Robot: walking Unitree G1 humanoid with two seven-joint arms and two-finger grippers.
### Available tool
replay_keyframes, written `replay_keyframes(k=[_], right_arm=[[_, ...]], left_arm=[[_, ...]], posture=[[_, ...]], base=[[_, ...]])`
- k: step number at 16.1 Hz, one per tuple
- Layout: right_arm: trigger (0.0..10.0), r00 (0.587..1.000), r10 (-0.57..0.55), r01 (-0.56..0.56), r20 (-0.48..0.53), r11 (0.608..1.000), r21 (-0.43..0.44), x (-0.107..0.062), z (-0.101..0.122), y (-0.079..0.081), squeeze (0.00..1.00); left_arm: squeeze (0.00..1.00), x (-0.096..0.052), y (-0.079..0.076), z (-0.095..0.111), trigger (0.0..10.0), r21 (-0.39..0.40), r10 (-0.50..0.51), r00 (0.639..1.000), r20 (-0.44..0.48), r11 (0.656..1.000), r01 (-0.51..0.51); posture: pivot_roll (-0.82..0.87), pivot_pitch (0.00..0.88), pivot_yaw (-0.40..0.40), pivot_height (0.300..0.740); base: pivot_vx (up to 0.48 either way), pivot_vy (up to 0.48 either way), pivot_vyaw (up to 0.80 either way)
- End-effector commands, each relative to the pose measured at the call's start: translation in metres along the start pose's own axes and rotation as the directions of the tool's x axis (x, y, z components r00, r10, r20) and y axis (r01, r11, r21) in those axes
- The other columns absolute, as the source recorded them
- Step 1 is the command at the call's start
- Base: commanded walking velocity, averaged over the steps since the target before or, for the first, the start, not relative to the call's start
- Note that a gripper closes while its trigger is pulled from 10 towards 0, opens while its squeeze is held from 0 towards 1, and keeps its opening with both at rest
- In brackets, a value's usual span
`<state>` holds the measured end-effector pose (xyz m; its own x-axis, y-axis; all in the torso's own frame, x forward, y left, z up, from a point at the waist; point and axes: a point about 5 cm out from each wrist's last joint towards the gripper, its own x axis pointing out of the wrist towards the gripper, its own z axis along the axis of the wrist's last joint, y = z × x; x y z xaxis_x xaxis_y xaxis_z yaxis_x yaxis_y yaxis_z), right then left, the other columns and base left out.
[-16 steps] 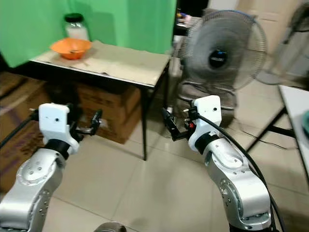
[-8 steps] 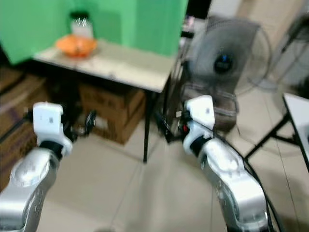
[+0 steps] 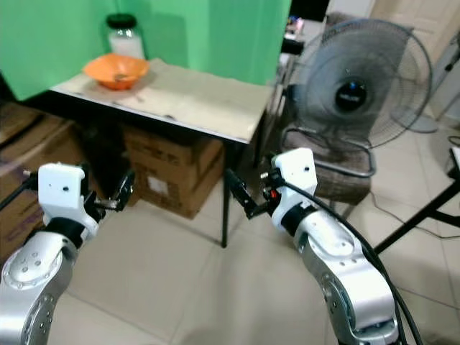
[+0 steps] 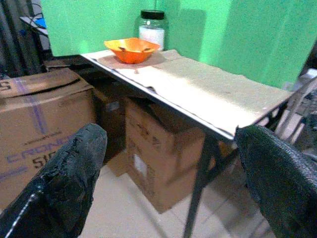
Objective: Setting the table
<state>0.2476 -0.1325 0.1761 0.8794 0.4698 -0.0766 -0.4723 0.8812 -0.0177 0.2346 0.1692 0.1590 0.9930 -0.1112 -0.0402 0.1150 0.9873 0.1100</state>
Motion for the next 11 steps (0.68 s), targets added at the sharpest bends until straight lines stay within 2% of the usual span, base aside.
replay_keyframes(k=[1, 3, 8, 11], right_arm=[[10.0, 1.000, -0.005, 0.005, -0.008, 1.000, -0.001, 0.000, -0.003, -0.003, 1.00], [10.0, 1.000, 0.007, -0.007, -0.009, 1.000, -0.005, 0.002, -0.005, -0.003, 1.00], [10.0, 0.999, -0.030, 0.030, 0.012, 1.000, 0.008, 0.003, -0.006, -0.006, 1.00], [10.0, 0.982, -0.177, 0.172, 0.061, 0.982, 0.074, -0.002, -0.009, -0.017, 1.00]], left_arm=[[0.00, 0.001, -0.006, 0.002, 10.0, -0.005, -0.024, 1.000, 0.007, 1.000, 0.024], [0.00, 0.002, -0.007, 0.004, 10.0, -0.007, -0.024, 1.000, 0.015, 1.000, 0.024], [0.00, 0.002, -0.005, 0.004, 10.0, 0.003, -0.027, 1.000, 0.016, 1.000, 0.027], [0.00, 0.003, -0.004, 0.004, 10.0, 0.016, -0.045, 0.999, 0.012, 0.999, 0.045]], posture=[[0.17, 0.000, -0.048, 0.740], [0.18, 0.000, -0.055, 0.740], [0.18, 0.000, -0.051, 0.740], [0.17, 0.000, -0.027, 0.740]], base=[[0.259, 0.000, 0.00], [0.257, 0.000, 0.00], [0.258, 0.000, 0.80], [0.257, 0.000, 0.00]])
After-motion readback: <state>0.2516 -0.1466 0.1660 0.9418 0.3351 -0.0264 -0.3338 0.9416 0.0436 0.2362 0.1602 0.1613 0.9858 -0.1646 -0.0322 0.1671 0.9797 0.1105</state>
